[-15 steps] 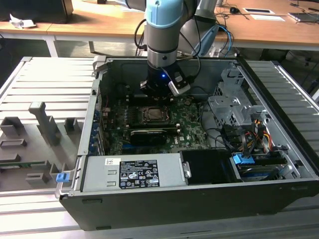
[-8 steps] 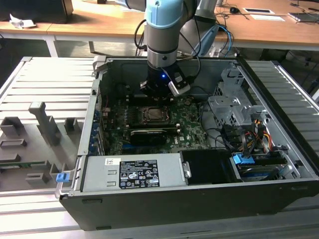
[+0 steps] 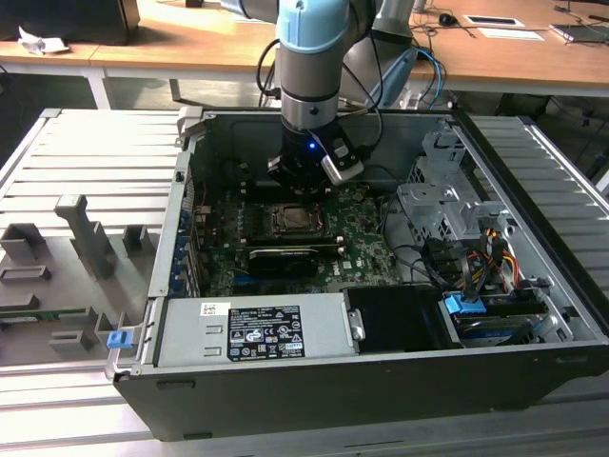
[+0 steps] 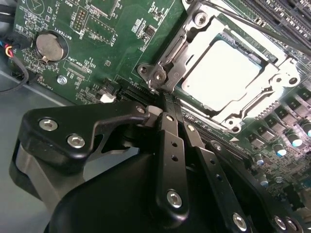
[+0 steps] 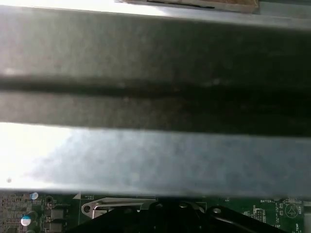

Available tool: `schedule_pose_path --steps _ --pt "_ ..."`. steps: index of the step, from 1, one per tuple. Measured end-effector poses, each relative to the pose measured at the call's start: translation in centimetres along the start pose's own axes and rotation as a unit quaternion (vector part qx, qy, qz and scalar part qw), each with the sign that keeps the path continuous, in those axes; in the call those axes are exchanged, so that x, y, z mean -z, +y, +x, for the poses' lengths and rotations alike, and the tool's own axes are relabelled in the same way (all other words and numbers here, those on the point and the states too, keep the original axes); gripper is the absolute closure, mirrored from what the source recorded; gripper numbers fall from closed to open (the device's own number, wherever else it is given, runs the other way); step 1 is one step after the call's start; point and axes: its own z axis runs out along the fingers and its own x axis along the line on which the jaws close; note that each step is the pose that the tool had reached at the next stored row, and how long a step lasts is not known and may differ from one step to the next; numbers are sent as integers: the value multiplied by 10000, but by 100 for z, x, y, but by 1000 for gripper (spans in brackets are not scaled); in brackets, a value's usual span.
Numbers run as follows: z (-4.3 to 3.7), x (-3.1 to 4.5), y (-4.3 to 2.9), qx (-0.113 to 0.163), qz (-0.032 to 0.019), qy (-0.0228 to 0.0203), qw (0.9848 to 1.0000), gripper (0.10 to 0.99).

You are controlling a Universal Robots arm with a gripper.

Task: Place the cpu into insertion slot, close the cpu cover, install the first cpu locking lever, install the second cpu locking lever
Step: 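Install the first cpu locking lever, then install the second cpu locking lever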

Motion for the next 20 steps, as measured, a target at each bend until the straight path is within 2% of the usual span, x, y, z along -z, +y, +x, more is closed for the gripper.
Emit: schedule_pose_path --steps 2,5,6,20 --pt "1 5 0 -1 -6 -1 10000 980" --pt "-5 74 9 -1 -7 -1 10000 980" --pt "-7 119 14 -1 -8 -2 10000 980" --pt "-4 129 -72 -1 -6 -1 10000 980"
